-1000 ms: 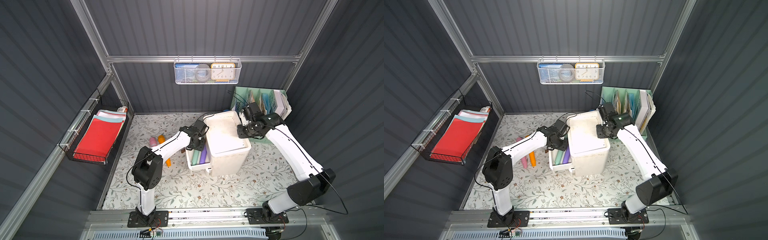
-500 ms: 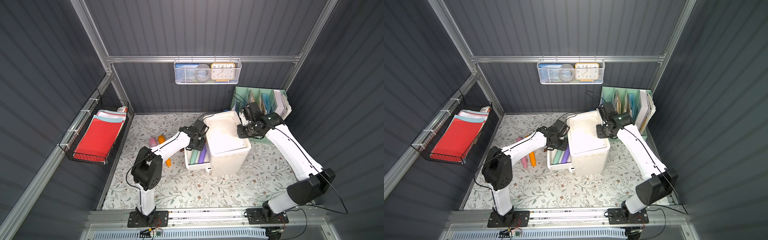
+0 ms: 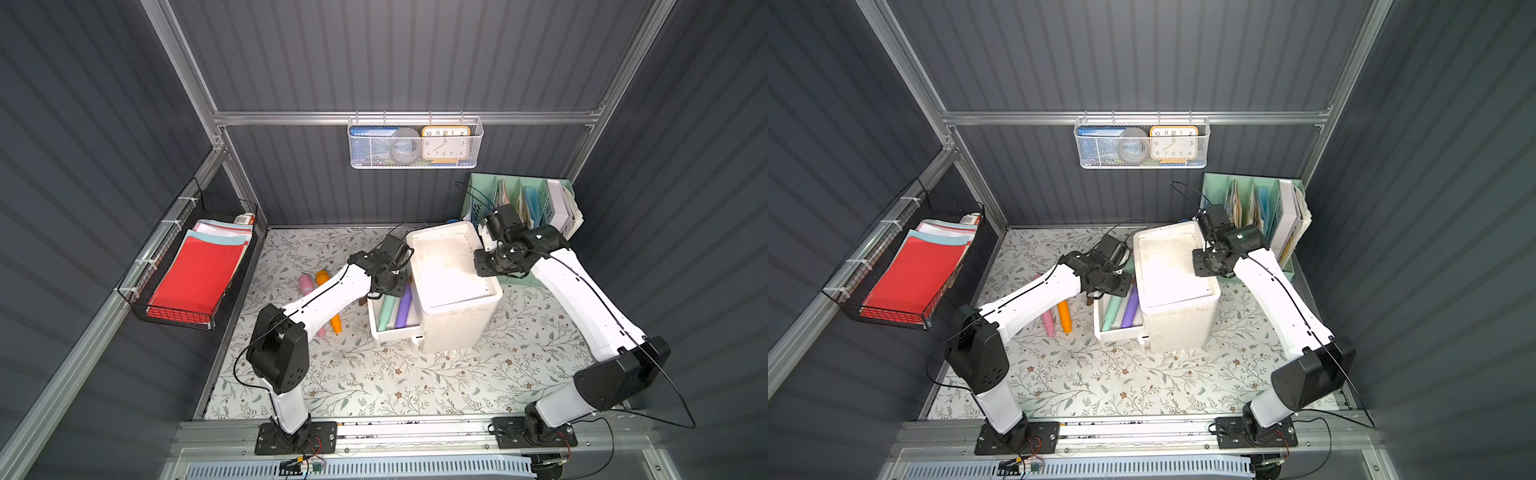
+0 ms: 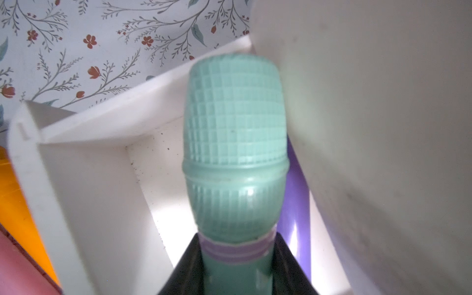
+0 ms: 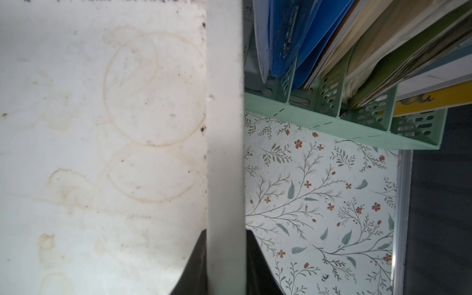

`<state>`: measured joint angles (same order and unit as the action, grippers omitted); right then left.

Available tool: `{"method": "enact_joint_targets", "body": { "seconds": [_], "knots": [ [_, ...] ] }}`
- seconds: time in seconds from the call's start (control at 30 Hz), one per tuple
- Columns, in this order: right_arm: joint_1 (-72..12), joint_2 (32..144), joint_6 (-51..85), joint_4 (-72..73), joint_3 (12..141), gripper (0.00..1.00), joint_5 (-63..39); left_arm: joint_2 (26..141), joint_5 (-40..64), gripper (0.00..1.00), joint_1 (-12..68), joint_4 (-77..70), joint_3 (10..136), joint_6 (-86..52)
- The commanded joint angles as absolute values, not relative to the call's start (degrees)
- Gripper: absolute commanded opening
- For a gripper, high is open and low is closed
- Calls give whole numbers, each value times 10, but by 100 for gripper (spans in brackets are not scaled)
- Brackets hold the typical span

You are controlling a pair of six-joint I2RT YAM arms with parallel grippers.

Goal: Take the microphone out of the drawer
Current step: Pick up the microphone from the drawer.

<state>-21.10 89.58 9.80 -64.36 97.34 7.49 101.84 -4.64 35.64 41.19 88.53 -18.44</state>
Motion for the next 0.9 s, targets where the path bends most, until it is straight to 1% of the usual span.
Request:
{"method": "enact_joint_targets", "body": {
  "seconds": [0.0, 0.33, 0.47, 0.7, 0.87],
  "knots": [
    [-213, 945, 108, -673, 947, 0, 49, 987, -26, 21, 364, 432, 888, -181],
    [-213, 946, 105, -675, 950, 0, 51, 933, -45, 21, 362, 428, 888, -195],
    [-213, 946, 104, -677, 950, 0, 51, 912, -47, 19, 357, 413, 887, -198],
    [-213, 944, 101, -677, 946, 0, 55, 875, -47, 19, 332, 399, 889, -197],
    [-212, 945, 102, -675, 944, 0, 55, 842, -44, 19, 292, 384, 868, -197]
  ]
}}
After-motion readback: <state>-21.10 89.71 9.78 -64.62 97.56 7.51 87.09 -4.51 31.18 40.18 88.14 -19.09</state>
